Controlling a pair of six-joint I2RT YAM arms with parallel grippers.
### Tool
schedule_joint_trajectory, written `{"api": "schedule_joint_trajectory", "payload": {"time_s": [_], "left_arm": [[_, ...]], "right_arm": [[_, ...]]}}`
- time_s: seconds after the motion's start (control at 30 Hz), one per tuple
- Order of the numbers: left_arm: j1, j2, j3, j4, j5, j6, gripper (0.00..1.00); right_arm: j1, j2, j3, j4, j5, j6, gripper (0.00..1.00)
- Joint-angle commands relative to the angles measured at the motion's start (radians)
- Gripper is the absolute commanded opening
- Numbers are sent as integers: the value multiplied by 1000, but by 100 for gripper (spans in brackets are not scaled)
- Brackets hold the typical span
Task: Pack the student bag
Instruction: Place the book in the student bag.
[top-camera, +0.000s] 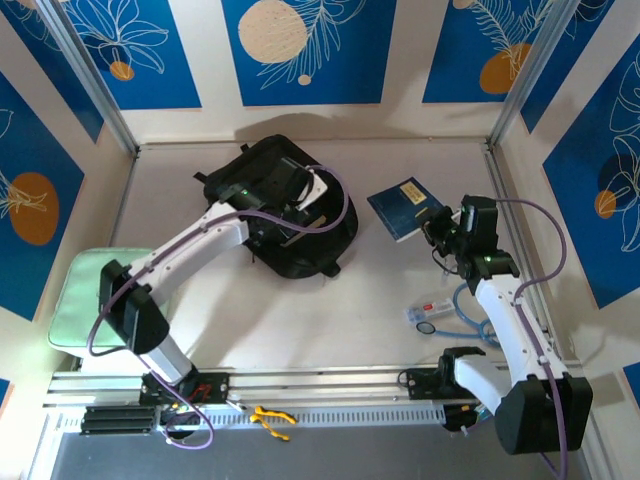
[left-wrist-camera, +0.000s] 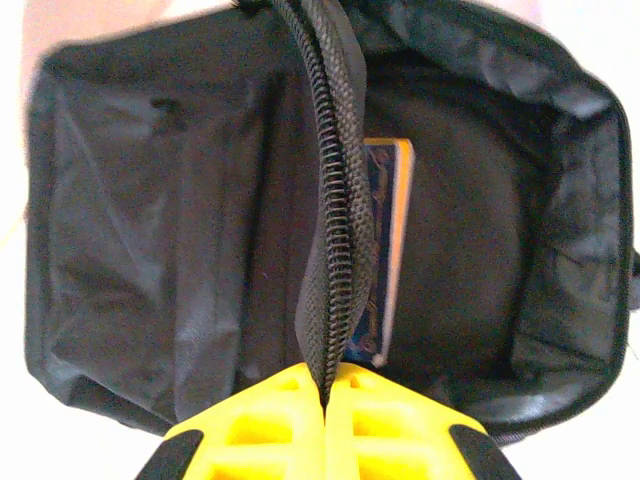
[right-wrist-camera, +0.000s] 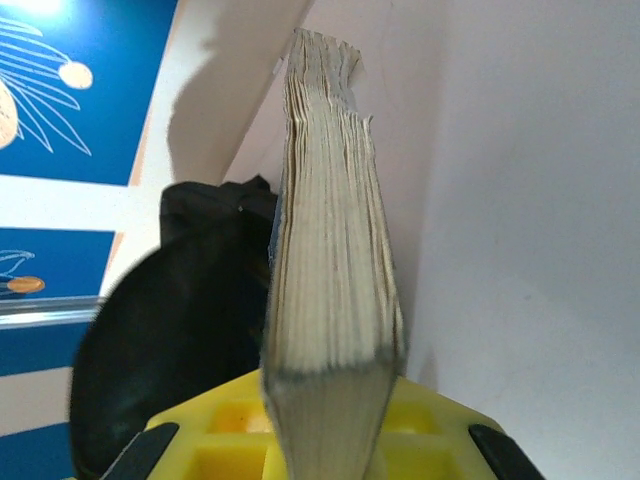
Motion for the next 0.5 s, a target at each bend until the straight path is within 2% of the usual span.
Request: {"api": "schedule_joint_trajectory", "payload": {"time_s": [0.0,0.13,0.23,0.47], "left_arm": [[0,-66,-52,213,-28,-56,0],[-1,-106,-104,346,12,-94,1],[-1,-114,-118,384,36,-102,0],[-1,-135,-139,409,80,-136,0]], "right_arm": [[40,-24,27,-59,-55,-9,0],[161,-18,17,-38,-16,51,0],[226,32,21,22,-22,73,0],[315,226,96,191,-77,127,0]]}}
